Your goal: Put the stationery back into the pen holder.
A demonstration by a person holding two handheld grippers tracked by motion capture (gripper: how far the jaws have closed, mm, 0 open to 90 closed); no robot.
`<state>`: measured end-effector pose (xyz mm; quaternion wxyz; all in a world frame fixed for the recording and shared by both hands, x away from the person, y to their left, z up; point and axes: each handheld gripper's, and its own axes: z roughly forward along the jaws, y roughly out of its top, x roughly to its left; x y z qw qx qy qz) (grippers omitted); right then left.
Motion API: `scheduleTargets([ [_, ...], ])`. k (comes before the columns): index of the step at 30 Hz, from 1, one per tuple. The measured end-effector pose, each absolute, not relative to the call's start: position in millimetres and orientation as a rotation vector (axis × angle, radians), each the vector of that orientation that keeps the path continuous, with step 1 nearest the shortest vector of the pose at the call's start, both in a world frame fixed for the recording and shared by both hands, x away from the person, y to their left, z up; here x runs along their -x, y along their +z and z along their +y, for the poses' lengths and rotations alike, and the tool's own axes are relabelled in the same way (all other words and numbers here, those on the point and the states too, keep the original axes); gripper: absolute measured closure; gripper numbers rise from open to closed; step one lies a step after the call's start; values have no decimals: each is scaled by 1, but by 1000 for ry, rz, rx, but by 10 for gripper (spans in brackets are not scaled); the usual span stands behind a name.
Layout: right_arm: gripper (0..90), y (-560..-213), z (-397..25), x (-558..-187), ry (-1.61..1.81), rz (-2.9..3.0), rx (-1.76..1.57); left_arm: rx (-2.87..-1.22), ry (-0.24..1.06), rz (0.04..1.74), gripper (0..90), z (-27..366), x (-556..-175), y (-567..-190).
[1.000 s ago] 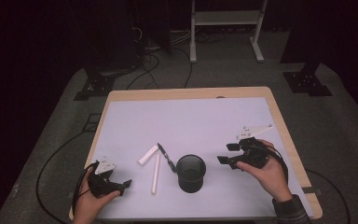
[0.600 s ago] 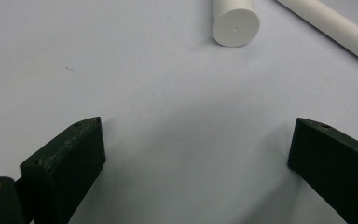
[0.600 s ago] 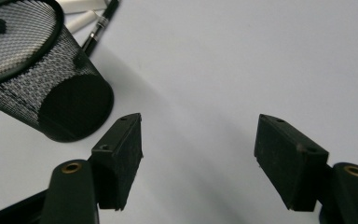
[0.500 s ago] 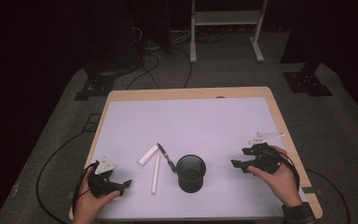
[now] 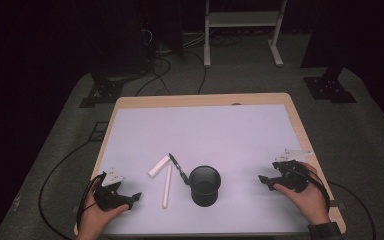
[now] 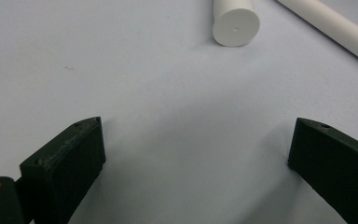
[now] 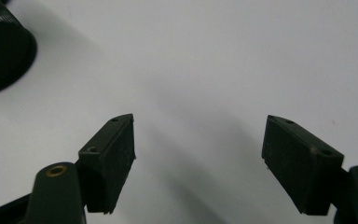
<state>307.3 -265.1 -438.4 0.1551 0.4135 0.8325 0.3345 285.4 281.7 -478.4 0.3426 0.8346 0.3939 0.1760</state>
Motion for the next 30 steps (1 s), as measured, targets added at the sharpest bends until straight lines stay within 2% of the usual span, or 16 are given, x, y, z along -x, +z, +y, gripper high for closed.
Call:
scheduleTargets([
  [22,188,-471,-290,-291,882,2334,-1188,-2166,452,1029,23,282,-286,-478],
  [30,189,-477,-294,-288,931,2318,-1227,-2153,458,1034,61,283,-285,-477],
])
